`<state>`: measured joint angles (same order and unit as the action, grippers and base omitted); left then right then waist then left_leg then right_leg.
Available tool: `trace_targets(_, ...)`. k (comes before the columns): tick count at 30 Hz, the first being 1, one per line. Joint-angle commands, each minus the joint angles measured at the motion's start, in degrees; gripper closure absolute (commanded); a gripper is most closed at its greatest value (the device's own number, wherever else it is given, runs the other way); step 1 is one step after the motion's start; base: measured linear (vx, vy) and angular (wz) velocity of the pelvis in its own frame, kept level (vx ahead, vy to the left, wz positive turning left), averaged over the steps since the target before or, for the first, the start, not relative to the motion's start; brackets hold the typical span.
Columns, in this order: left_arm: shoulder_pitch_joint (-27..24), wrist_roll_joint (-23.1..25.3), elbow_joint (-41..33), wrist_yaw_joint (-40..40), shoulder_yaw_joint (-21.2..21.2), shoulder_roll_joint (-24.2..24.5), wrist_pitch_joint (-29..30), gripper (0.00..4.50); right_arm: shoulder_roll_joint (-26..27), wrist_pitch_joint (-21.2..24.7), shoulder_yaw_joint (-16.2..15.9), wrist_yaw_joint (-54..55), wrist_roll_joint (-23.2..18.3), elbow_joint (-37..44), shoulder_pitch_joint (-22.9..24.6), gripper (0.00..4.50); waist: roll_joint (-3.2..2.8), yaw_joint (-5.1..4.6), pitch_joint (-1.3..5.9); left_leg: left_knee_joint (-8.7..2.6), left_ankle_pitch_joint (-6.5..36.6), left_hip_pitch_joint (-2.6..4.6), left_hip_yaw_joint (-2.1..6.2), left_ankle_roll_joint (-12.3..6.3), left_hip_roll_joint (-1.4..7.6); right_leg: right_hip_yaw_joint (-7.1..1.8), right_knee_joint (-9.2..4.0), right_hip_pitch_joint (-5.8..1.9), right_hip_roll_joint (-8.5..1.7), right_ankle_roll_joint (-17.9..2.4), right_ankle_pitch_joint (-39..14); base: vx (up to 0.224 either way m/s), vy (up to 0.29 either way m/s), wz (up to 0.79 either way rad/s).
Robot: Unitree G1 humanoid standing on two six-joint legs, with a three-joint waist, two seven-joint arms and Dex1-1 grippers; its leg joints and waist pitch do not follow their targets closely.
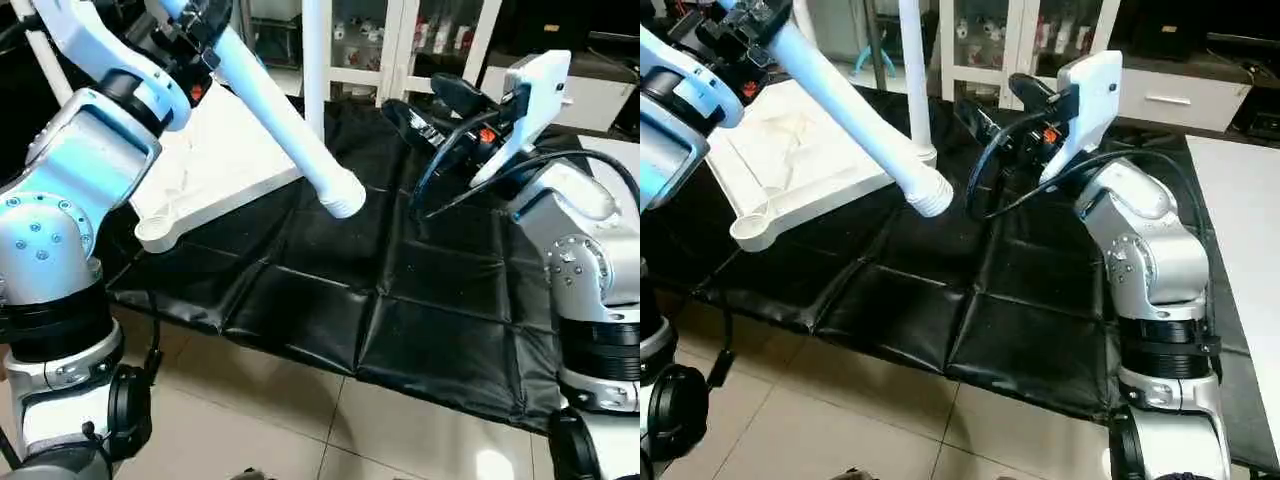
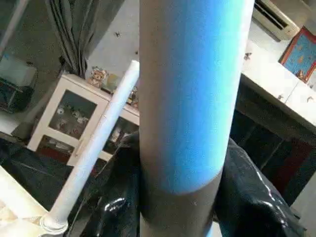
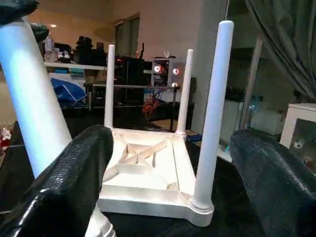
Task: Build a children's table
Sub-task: Pick table leg
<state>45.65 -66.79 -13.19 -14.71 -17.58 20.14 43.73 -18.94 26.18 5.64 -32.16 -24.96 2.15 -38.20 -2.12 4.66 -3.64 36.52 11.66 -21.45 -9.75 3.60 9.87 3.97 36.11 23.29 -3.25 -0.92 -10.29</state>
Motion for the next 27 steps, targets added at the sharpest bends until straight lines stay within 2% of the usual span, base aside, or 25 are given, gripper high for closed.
trace_targets(1, 1.66, -1.37, -0.1, -0.55, -1.24, 0.67, 0.6, 2.84, -0.68, 0.72, -0.99, -0.81, 0.3, 0.69, -0.16, 0.42, -0.1, -0.08, 4.58, -3.77, 6.24, 0.15, 0.95, 0.87, 1.85, -2.72, -4.21, -3.32, -3.57, -7.82, -13.77, 0.0, 0.0, 0.0)
trace_targets(3, 1.89, -2.46, -0.22, -0.94, -1.59, 0.55, 0.94, 2.84, -0.99, 1.49, -1.55, -1.64, -0.18, 1.28, -0.05, 0.42, -0.18, -0.01, 4.61, -3.77, 5.98, 0.17, 0.98, 0.74, 1.9, -2.73, -4.11, -3.33, -3.57, -8.22, -12.97, 0.0, 0.0, 0.0)
trace_targets(6, 2.24, -3.45, -0.4, -1.2, -1.87, 0.16, 1.1, 2.84, -1.51, 2.9, -2.73, -2.93, -0.72, 2.3, 0.2, 0.42, 0.1, 0.09, 4.57, -3.78, 5.88, 0.13, 0.97, 0.44, 1.92, -2.76, -4.07, -3.44, -3.59, -8.47, -12.78, 0.0, 0.0, 0.0)
trace_targets(9, 2.5, -4.37, -0.52, -0.66, -1.87, 0.11, 1.57, 2.84, -2.03, 4.16, -4.29, -4.06, -0.63, 3.35, 0.12, 0.42, 0.1, 0.17, 4.51, -3.75, 5.87, 0.15, 0.94, 0.42, 1.95, -2.78, -4.11, -3.35, -3.6, -8.07, -13.53, 0.0, 0.0, 0.0)
trace_targets(10, 2.49, -4.79, -0.65, -0.48, -1.87, 0.18, 1.8, 2.84, -2.07, 4.38, -4.49, -4.21, -0.72, 3.57, 0.08, 0.42, 0.05, 0.18, 4.47, -3.76, 5.99, 0.15, 0.95, 0.41, 1.98, -2.78, -4.23, -3.28, -3.66, -7.82, -14.11, 0.0, 0.0, 0.0)
trace_targets(11, 2.48, -5.63, -0.89, -0.69, -2.05, 0.09, 1.92, 2.84, -2.13, 4.58, -4.54, -4.32, -0.87, 3.68, -0.19, 0.42, 0.29, 0.12, 4.45, -3.79, 6.14, 0.18, 0.91, 0.42, 1.99, -2.78, -4.29, -3.26, -3.63, -7.66, -14.53, 0.0, 0.0, 0.0)
trace_targets(13, 2.48, -6.26, -1.03, -0.92, -2.18, 0.05, 1.97, 2.84, -2.19, 4.73, -4.55, -4.38, -0.99, 3.73, -0.4, 0.42, 0.18, 0.17, 4.44, -3.83, 6.49, 0.21, 0.94, 0.82, 2.01, -2.8, -4.3, -3.18, -3.66, -7.55, -15.33, 0.0, 0.0, 0.0)
trace_targets(14, 2.57, -7.53, -1.11, -0.88, -2.53, -0.02, 2.0, 2.84, -2.11, 4.79, -3.49, -3.61, -1.27, 3.0, -1.38, 0.42, 0.33, 0.14, 4.25, -3.89, 6.57, 0.18, 0.9, 0.84, 1.99, -2.83, -4.38, -3.11, -3.63, -7.45, -15.42, 0.0, 0.0, 0.0)
trace_targets(18, 2.76, -10.69, -1.28, -0.48, -3.34, 0.34, 2.39, 2.84, -1.91, 4.55, -0.42, -1.18, -1.6, 0.78, -3.66, 0.42, 0.28, 0.05, 4.21, -3.89, 6.98, 0.24, 0.87, 1.28, 1.84, -2.83, -4.35, -3.09, -3.6, -7.47, -16.35, 0.0, 0.0, 0.0)
trace_targets(19, 2.85, -11.52, -1.34, -0.44, -3.58, 0.6, 2.64, 2.84, -1.88, 4.42, 0.48, -0.24, -1.53, 0.04, -4.24, 0.42, 0.09, 0.03, 3.97, -3.94, 7.39, 0.27, 0.83, 1.41, 1.82, -2.85, -4.47, -2.89, -3.53, -7.23, -16.77, 0.0, 0.0, 0.0)
trace_targets(21, 3.19, -14.05, -1.64, -0.7, -4.39, 1.02, 2.88, 2.84, -2.22, 4.47, 2.3, 1.18, -1.58, -1.33, -5.26, 0.42, 0.18, -0.01, 4.09, -3.96, 7.05, 0.22, 0.9, 1.51, 1.75, -2.8, -4.33, -3.08, -3.54, -7.26, -16.26, 0.0, 0.0, 0.0)
trace_targets(22, 3.19, -14.05, -1.64, -0.7, -4.39, 1.02, 2.88, 2.84, -2.22, 4.47, 2.3, 1.18, -1.58, -1.33, -5.26, 0.42, 0.08, 0.0, 3.69, -4.04, 7.41, 0.27, 0.86, 1.55, 1.74, -2.84, -4.48, -2.81, -3.45, -7.2, -16.16, 0.0, 0.0, 0.0)
trace_targets(23, 3.43, -16.07, -1.9, -0.86, -4.88, 1.19, 2.84, 2.84, -2.94, 4.88, 2.98, 1.21, -1.65, -1.71, -5.25, 0.42, 0.13, -0.05, 3.52, -4.1, 7.86, 0.27, 0.85, 1.61, 1.72, -2.85, -4.45, -2.86, -3.36, -7.31, -15.8, 0.0, 0.0, 0.0)
trace_targets(24, 3.43, -16.07, -1.9, -0.86, -4.88, 1.19, 2.84, 2.84, -2.94, 4.88, 2.98, 1.21, -1.65, -1.71, -5.25, 0.42, 0.19, -0.11, 3.58, -4.15, 7.74, 0.23, 0.89, 1.59, 1.75, -2.85, -4.4, -2.97, -3.4, -7.43, -15.37, 0.0, 0.0, 0.0)
trace_targets(25, 3.64, -17.99, -2.33, -1.37, -5.32, 1.27, 2.65, 2.84, -3.8, 5.21, 3.29, 0.89, -1.57, -1.57, -4.86, 0.42, 0.16, -0.21, 3.05, -4.28, 8.08, 0.13, 0.9, 1.47, 1.7, -2.85, -4.47, -2.82, -3.28, -7.36, -15.1, 0.0, 0.0, 0.0)
trace_targets(27, 3.67, -21.51, -3.3, -3.18, -5.88, 1.74, 2.34, 2.84, -5.12, 6.49, 4.17, 0.83, -1.86, -0.79, -3.73, 0.42, 0.31, -0.32, 2.5, -4.39, 7.56, -0.03, 0.91, 1.22, 1.76, -2.95, -4.45, -2.63, -3.28, -7.6, -13.63, 0.0, 0.0, 0.0)
